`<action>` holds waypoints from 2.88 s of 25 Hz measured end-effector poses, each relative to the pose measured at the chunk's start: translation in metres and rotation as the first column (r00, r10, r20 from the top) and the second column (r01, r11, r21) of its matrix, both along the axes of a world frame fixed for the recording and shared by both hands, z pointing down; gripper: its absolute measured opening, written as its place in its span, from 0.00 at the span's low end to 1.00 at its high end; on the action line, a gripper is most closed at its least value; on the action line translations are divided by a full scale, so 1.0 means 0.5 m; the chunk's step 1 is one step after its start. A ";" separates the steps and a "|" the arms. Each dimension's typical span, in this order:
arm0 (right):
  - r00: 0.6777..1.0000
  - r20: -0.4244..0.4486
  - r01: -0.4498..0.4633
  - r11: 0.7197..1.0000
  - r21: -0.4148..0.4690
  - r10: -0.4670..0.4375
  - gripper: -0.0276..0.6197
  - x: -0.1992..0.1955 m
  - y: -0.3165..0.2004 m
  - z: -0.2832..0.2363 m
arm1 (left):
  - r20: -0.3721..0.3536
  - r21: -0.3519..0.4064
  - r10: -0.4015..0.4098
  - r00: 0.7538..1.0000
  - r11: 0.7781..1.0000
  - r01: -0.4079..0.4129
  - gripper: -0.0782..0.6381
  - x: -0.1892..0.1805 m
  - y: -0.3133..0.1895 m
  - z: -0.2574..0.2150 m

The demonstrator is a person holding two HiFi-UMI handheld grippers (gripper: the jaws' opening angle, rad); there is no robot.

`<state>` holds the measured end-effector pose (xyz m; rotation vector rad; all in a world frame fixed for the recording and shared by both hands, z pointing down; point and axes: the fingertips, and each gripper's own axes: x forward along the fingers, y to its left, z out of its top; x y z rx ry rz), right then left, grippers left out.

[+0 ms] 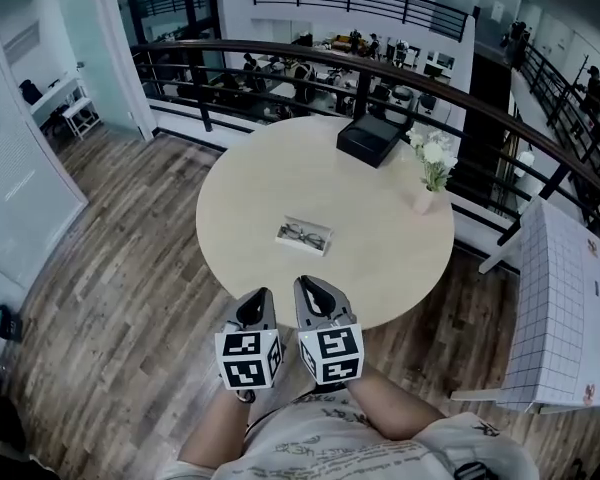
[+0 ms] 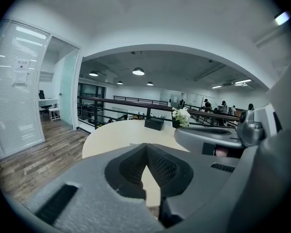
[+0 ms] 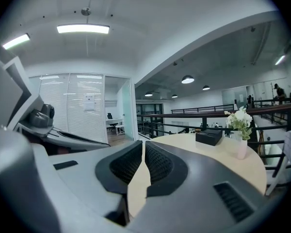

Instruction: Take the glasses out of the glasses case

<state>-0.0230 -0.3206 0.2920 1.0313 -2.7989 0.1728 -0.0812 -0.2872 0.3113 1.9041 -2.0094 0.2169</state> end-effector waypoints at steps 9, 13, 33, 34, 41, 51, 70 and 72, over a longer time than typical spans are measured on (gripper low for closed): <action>0.999 -0.037 -0.009 0.999 -0.048 0.007 0.07 -0.003 -0.156 0.032 | 0.006 -0.029 -0.001 1.000 1.000 0.001 0.12 0.004 -0.148 0.016; 0.999 -0.047 0.008 0.998 -0.066 -0.011 0.07 -0.006 -0.157 0.060 | 0.008 -0.048 -0.012 1.000 0.999 0.012 0.12 0.000 -0.149 0.039; 0.906 -0.323 0.213 0.954 -0.209 -0.273 0.07 -0.092 -0.294 0.286 | -0.040 -0.144 -0.104 0.994 0.985 0.098 0.12 -0.112 -0.254 0.121; 0.898 -0.340 0.218 0.954 -0.207 -0.279 0.07 -0.095 -0.301 0.298 | -0.042 -0.149 -0.104 0.994 0.984 0.097 0.12 -0.117 -0.255 0.127; 0.799 -0.479 0.294 0.931 -0.216 -0.364 0.07 -0.108 -0.329 0.372 | -0.079 -0.168 -0.112 0.991 0.981 0.097 0.12 -0.126 -0.259 0.160; 0.618 -0.661 0.348 0.902 -0.255 -0.425 0.20 -0.130 -0.333 0.477 | -0.101 -0.190 -0.146 0.984 0.974 0.125 0.12 -0.171 -0.226 0.195; 0.504 -0.772 0.271 0.920 -0.284 -0.387 0.18 -0.156 -0.365 0.564 | -0.131 -0.199 -0.198 0.971 0.965 0.170 0.12 -0.221 -0.189 0.218; 0.495 -0.779 0.268 0.920 -0.285 -0.386 0.18 -0.159 -0.370 0.571 | -0.132 -0.200 -0.207 0.969 0.963 0.179 0.12 -0.224 -0.185 0.222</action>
